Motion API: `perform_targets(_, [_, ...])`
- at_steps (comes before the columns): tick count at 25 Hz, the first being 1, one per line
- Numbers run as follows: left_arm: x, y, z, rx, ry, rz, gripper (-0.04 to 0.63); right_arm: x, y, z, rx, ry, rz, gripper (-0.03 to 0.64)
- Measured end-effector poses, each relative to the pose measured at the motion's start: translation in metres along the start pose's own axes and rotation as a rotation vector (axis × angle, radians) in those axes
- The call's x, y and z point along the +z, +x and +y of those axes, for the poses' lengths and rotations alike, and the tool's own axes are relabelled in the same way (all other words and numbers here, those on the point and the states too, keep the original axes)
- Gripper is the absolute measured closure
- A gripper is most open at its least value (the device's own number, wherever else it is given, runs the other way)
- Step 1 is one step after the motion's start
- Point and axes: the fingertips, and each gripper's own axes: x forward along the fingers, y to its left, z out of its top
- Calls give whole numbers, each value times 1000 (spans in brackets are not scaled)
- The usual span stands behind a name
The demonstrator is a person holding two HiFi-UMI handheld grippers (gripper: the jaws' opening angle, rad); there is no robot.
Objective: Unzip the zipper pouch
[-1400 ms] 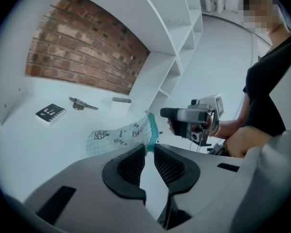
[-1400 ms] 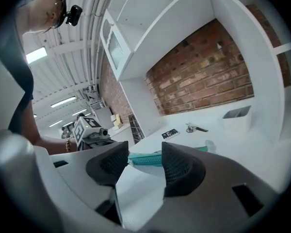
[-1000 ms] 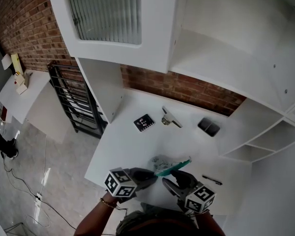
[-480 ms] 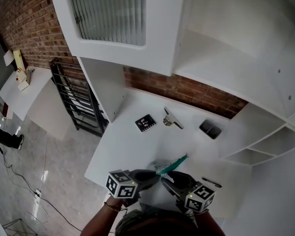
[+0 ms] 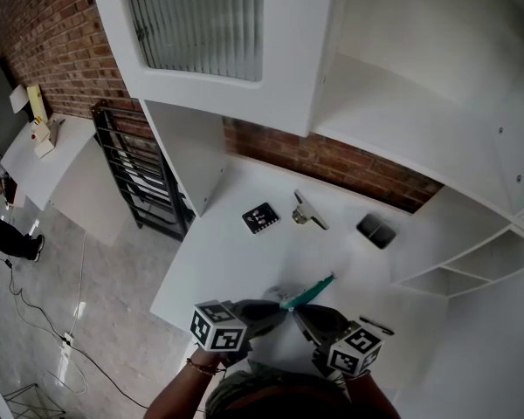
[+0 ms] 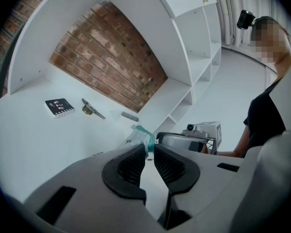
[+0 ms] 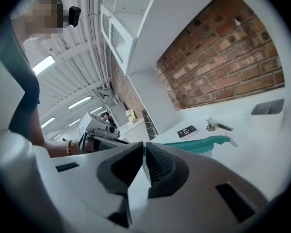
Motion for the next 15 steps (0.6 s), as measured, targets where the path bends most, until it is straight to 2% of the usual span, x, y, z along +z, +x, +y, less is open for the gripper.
perform_targets(8, [-2,0,-3,-45,-31,3,541,3,-3,0,-28,-70,-17,607])
perform_targets(15, [7,-2,-10,-53,-14,4,546,7,-4,1,-67,-116,-35,607])
